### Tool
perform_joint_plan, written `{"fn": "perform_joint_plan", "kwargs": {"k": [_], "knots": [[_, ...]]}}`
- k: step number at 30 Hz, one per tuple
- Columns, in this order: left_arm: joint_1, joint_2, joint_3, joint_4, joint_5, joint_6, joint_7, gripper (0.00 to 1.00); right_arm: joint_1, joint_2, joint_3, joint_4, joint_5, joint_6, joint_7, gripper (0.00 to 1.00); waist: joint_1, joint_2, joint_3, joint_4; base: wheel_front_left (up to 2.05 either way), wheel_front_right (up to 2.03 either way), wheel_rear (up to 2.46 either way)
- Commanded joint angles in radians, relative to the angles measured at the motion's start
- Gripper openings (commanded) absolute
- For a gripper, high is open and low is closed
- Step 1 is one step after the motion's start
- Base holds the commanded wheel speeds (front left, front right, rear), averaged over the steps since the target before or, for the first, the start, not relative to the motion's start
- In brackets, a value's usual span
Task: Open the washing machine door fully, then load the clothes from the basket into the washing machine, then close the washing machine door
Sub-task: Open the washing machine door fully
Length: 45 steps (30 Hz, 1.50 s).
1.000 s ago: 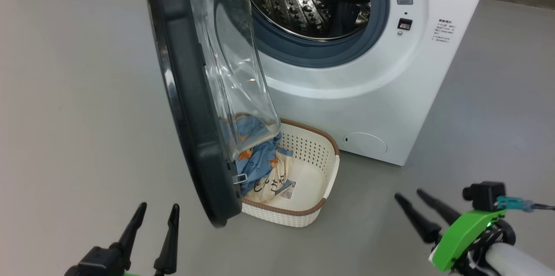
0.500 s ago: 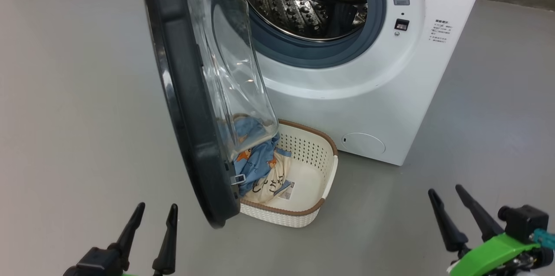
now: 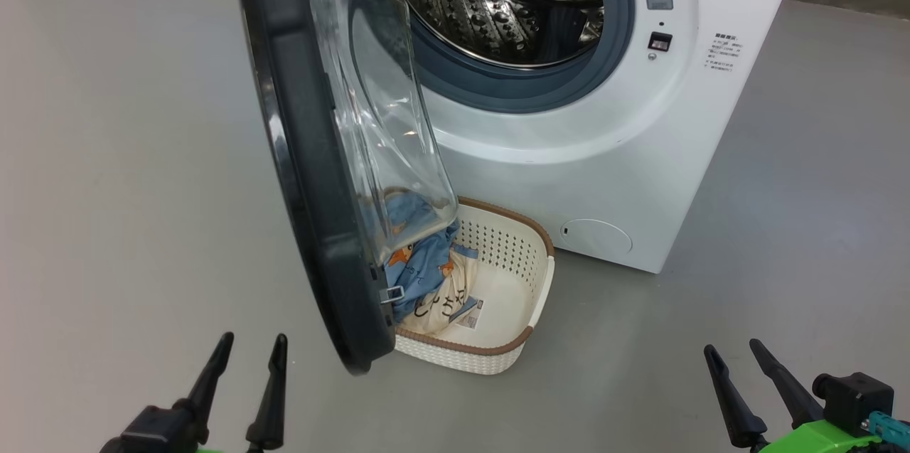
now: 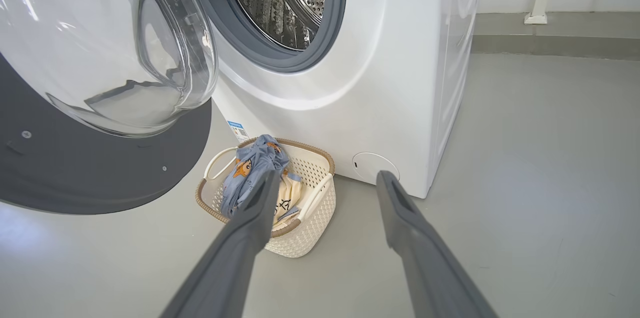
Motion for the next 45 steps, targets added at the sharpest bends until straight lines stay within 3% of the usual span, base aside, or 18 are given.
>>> {"fn": "perform_joint_plan", "kwargs": {"k": [1,2,7,12,17,21,26,31,45], "knots": [[-0.021,0.013,0.040,-0.026,0.013,-0.003,-0.009,0.55,0.005,-0.008,0.016,-0.022,-0.013,0.002,-0.012,1.00,0.0000,0.0000,-0.001,0.000,0.00,0.00,0.00],[-0.023,0.012,0.047,-0.032,0.014,-0.003,-0.009,0.00,0.006,-0.007,0.014,-0.022,-0.015,0.002,-0.012,1.00,0.0000,0.0000,-0.001,0.000,0.00,0.00,0.00],[-0.046,-0.006,0.117,-0.106,0.013,-0.003,-0.009,0.00,0.006,-0.003,0.011,-0.027,-0.020,0.002,-0.012,1.00,0.0000,0.0000,-0.004,0.003,0.00,0.00,0.00],[-0.082,-0.033,0.157,-0.276,-0.027,-0.003,-0.009,0.00,0.004,-0.004,0.009,-0.030,-0.022,0.002,-0.012,1.00,0.0000,0.0000,-0.003,0.006,0.00,0.00,0.00],[-0.088,-0.040,0.055,-0.443,-0.058,-0.003,-0.009,0.00,-0.001,-0.007,0.009,-0.034,-0.025,0.002,-0.012,1.00,0.0000,0.0000,0.001,0.005,0.00,0.00,0.00],[-0.070,-0.042,-0.070,-0.493,-0.058,-0.003,-0.009,0.00,-0.006,-0.010,0.009,-0.036,-0.025,0.002,-0.012,1.00,0.0000,0.0000,0.005,0.001,0.00,0.00,0.00],[-0.049,-0.043,-0.211,-0.434,-0.082,-0.003,-0.009,0.00,-0.014,-0.011,0.011,-0.038,-0.027,0.002,-0.012,1.00,0.0000,0.0000,0.011,-0.004,0.00,0.00,0.00],[-0.077,-0.043,-0.285,-0.302,-0.168,-0.003,-0.009,0.00,-0.020,-0.010,0.013,-0.040,-0.025,0.002,-0.012,1.00,0.0000,0.0000,0.016,-0.002,0.00,0.00,0.00],[-0.166,-0.043,-0.268,-0.055,-0.234,-0.003,-0.009,0.00,-0.026,-0.012,0.018,-0.042,-0.023,0.002,-0.012,1.00,0.0000,0.0000,0.015,-0.004,0.00,0.00,0.00]]}}
